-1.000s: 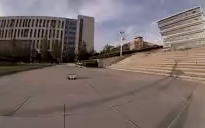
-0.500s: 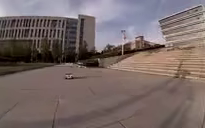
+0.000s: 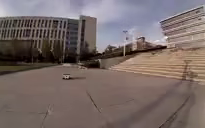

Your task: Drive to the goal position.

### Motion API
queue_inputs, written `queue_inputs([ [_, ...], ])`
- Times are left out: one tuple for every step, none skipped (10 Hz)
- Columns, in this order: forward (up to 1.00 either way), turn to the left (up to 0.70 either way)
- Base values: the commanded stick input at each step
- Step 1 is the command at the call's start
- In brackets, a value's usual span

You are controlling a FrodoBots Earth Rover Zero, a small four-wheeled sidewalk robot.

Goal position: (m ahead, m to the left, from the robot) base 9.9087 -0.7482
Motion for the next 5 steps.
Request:
queue_inputs([
  [0.7,0.14],
  [0.7,0.14],
  [0.7,0.14],
  [0.7,0.09],
  [0.7,0.05],
])
